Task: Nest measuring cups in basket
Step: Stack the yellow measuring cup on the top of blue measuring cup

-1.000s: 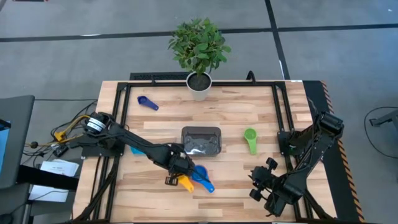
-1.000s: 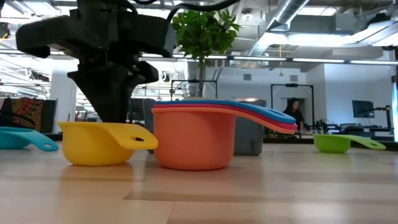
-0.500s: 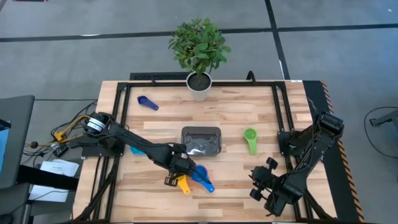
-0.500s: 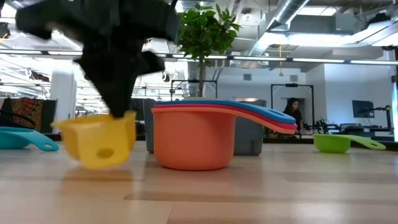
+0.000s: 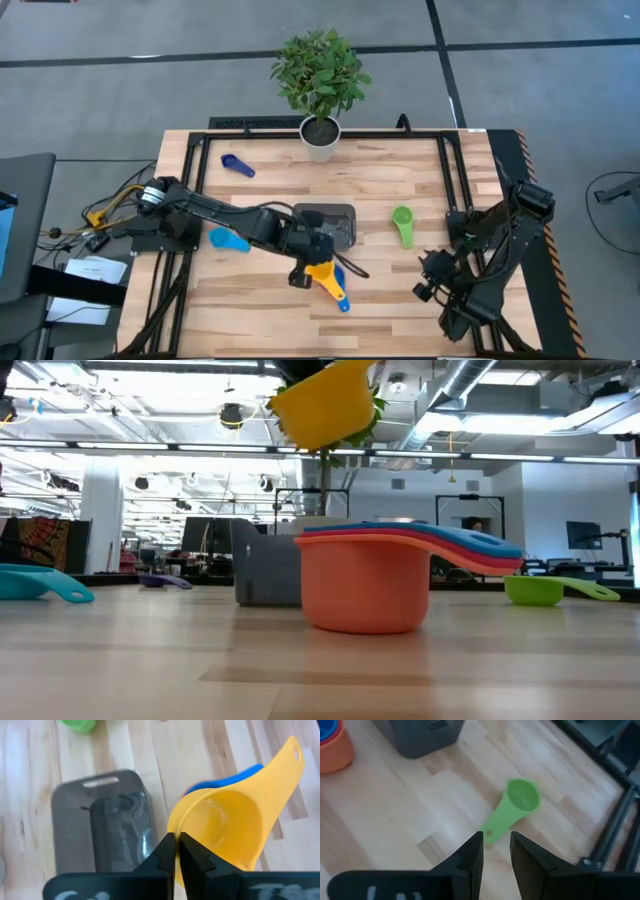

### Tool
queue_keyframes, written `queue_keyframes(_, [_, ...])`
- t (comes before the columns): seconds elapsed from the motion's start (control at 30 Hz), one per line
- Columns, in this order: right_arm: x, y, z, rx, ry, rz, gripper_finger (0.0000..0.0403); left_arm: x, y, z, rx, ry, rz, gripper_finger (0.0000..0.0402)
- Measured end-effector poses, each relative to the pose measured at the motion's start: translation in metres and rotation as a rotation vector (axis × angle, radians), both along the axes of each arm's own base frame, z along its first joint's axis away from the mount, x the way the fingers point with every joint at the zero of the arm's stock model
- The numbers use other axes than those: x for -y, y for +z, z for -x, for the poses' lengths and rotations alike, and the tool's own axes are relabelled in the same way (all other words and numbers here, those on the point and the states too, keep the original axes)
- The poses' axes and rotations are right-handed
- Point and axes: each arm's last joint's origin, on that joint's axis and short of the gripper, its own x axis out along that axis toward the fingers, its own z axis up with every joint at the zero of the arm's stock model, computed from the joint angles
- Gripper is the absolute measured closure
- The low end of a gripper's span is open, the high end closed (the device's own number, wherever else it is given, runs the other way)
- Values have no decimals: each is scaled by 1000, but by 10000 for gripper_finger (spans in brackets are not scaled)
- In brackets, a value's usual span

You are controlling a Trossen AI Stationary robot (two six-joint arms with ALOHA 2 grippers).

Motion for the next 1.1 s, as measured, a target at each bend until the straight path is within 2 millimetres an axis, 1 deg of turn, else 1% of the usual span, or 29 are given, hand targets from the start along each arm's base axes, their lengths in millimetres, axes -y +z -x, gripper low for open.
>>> queue_keyframes(0.1, [1, 4, 2, 16, -1, -22, 283, -7, 1, -3, 6, -9, -19, 400])
queue_keyframes(0.2, [2, 6, 3, 23, -4, -39, 283, -11, -6, -13, 24, -10, -23, 400])
queue_keyframes(0.27, [1, 6, 2, 28, -5, -49, 283, -11, -18, -22, 12, -36, -30, 400])
queue_keyframes(0.4, [-1, 5, 1, 33, -1, -67, 283, -4, -37, -37, 17, -183, -23, 400])
queue_keyframes(0.5, [-1, 4, 1, 19, -3, -77, 283, 0, -49, -43, -6, -229, -2, 400])
queue_keyframes(0.67, [-2, 3, 2, -3, -16, -97, 283, 0, -57, -48, -17, -229, 58, 400])
queue_keyframes(0.73, [-2, 3, 2, -4, -17, -96, 283, 0, -63, -46, -63, -246, 61, 400])
queue_keyframes(0.8, [-1, 3, 1, 1, -20, -94, 283, 2, -69, -51, -55, -270, 72, 400])
queue_keyframes(0.87, [0, 3, -2, 8, -25, -89, 283, 2, -76, -50, -95, -270, 70, 400])
queue_keyframes(0.97, [2, 3, -3, 4, -34, -83, 276, 1, -88, -54, -119, -231, 83, 400])
queue_keyframes(1.03, [5, 2, -5, -3, -46, -78, 267, -2, -90, -53, -147, -194, 99, 399])
queue_keyframes(1.1, [8, 0, -4, -26, -59, -59, 255, -5, -90, -56, -129, -158, 121, 398])
